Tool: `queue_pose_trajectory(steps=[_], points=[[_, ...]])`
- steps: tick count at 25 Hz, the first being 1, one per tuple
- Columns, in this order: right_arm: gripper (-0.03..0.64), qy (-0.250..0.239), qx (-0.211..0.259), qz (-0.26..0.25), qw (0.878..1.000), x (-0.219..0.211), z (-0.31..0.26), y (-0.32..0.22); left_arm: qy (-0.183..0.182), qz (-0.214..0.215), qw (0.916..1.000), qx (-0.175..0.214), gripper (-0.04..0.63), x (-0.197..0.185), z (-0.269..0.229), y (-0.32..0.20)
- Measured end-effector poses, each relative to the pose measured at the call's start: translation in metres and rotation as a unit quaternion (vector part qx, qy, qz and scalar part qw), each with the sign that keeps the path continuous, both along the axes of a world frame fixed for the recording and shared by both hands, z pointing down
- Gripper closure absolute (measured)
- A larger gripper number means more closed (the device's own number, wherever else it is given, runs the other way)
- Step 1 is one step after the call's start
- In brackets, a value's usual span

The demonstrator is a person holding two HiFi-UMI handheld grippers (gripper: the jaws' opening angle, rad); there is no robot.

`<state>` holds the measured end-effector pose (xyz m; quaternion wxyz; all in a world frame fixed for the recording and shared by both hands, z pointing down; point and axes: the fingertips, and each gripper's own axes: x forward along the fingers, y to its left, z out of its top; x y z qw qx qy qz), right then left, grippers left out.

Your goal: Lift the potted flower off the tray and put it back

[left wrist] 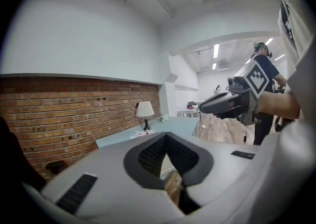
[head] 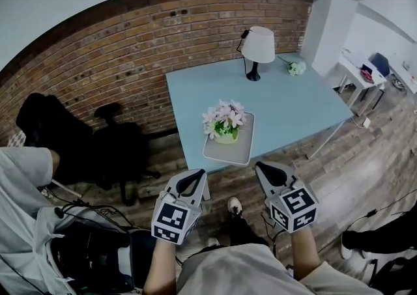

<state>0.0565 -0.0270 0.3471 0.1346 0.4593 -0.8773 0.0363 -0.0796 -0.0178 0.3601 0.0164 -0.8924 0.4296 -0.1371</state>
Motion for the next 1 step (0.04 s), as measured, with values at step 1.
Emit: queue_pose_trajectory(steps=[1], points=[[0.595,0.001,-0.001,0.0,1.0,0.0012,0.0017,-0.0001,-0.001,0.0,1.0,-0.001,0.572,0.0011,0.0016,-0.0002]])
